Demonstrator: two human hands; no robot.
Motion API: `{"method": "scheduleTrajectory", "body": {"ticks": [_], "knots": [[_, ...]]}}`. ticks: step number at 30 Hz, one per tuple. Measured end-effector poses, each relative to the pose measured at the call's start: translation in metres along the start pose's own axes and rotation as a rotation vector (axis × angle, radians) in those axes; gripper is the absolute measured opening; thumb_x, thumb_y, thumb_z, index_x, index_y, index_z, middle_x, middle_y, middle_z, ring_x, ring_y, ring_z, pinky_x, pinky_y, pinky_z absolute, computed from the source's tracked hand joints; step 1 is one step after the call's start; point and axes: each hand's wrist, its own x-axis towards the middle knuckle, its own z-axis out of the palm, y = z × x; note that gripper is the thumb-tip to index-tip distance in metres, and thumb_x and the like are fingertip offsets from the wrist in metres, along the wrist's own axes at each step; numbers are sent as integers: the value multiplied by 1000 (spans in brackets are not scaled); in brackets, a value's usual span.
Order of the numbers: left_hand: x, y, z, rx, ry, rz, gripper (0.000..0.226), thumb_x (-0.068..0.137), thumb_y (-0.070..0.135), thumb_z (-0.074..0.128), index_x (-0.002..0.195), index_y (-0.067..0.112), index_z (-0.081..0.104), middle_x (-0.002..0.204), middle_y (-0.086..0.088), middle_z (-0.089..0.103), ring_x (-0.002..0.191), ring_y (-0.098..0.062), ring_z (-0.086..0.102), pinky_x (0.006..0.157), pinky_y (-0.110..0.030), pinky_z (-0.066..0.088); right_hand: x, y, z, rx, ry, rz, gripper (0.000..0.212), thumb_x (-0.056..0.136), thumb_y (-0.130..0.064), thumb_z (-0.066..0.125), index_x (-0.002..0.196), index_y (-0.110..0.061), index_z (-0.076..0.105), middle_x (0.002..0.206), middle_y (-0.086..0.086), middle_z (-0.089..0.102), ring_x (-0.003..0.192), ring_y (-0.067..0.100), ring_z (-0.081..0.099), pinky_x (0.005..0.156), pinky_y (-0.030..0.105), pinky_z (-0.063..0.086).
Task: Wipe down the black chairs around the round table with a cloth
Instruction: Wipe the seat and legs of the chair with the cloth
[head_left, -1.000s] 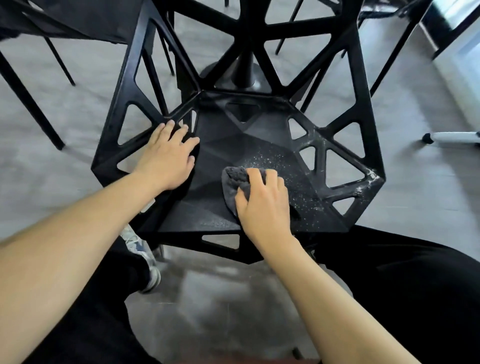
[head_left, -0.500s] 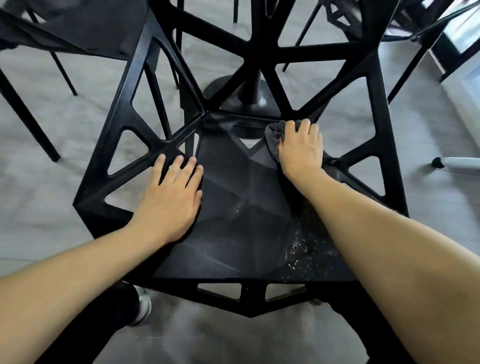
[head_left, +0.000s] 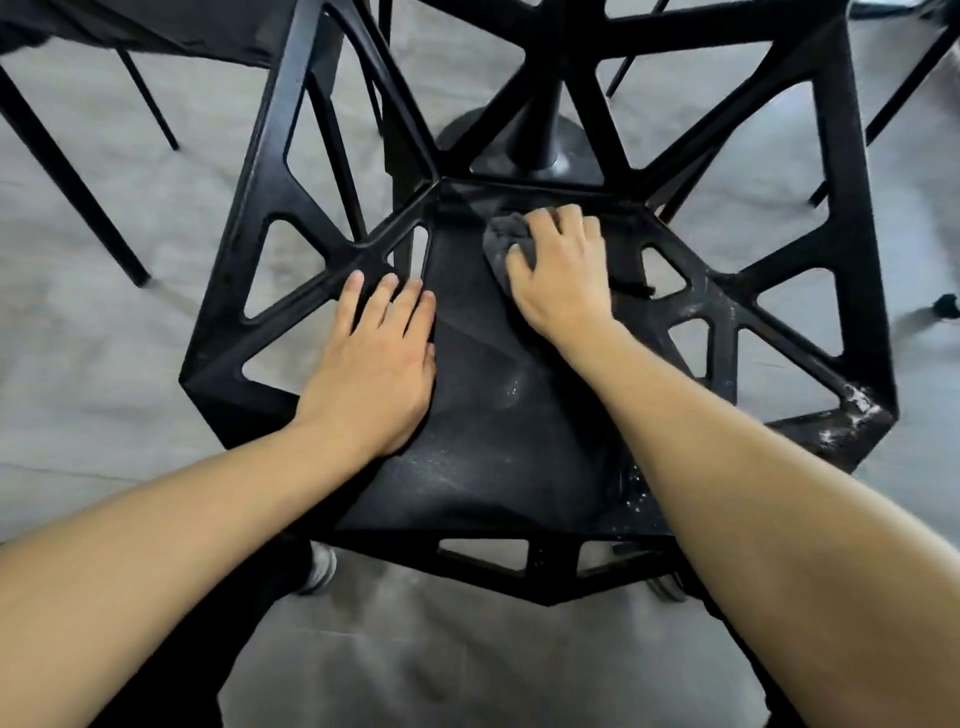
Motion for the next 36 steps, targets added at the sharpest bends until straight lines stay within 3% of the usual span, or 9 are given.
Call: {"method": "scheduleTrajectory", "body": {"ticks": [4,8,11,15,19,22,28,31,36], "knots": [[0,-3,-1,-56,-3,-57,60,100,23,34,153,-4,29,161,-20,28,151,-33,22,125,-47,11,-28,-18,1,144,-41,10,43,90,-36,51,124,-11,61,120,17,53,102,39,50,95,44,40],[0,-6,2,-56,14,-47,56,101,18,39,152,-4,31,160,-21,30,151,-34,23,125,-46,12,-77,-26,-28,277,-183,-182,38,89,-33,60,124,-20,59,120,4,50,105,27,45,98,36,41],[2,-4,2,-48,5,-54,56,101,18,40,152,-5,31,160,-22,30,150,-35,24,125,-47,13,-126,-28,-54,263,-247,-223,38,94,-35,59,129,-19,56,122,5,48,106,25,43,98,33,40],[1,-6,-1,-59,-7,-23,57,101,19,41,151,-7,32,159,-24,30,149,-37,25,125,-48,13,-139,4,-66,124,-164,-175,41,95,-33,57,132,-18,55,126,10,51,107,31,48,98,40,42],[-1,-9,-4,-71,-12,-16,57,102,21,39,151,-5,32,160,-22,29,150,-35,23,126,-46,11,-76,54,-52,-90,-65,-11,43,95,-29,56,133,-10,53,129,21,52,112,42,50,99,49,43],[1,-9,-2,-96,8,-26,56,102,23,37,152,-2,33,162,-20,27,151,-34,20,126,-45,9,-44,74,-57,-135,-80,77,46,99,-30,52,138,-5,49,136,24,47,121,44,46,105,47,37],[-3,-6,1,-119,-4,-27,55,101,21,34,151,-1,33,161,-21,27,151,-36,18,125,-47,8,-137,13,-72,122,-172,-23,40,95,-32,56,129,-11,57,124,17,53,107,39,50,98,47,42],[0,-3,-2,-130,-15,-20,54,99,19,38,149,-1,36,160,-23,29,150,-38,20,125,-48,8,-183,-35,-77,184,-129,-64,41,91,-33,60,126,-12,59,118,14,54,100,35,51,90,45,45],[-5,-2,-6,-185,-8,146,47,103,22,42,150,18,43,153,-15,44,142,-41,36,120,-53,21,-206,-48,-83,126,-54,-63,39,89,-33,63,124,-14,61,117,11,56,98,32,53,83,41,46]]}}
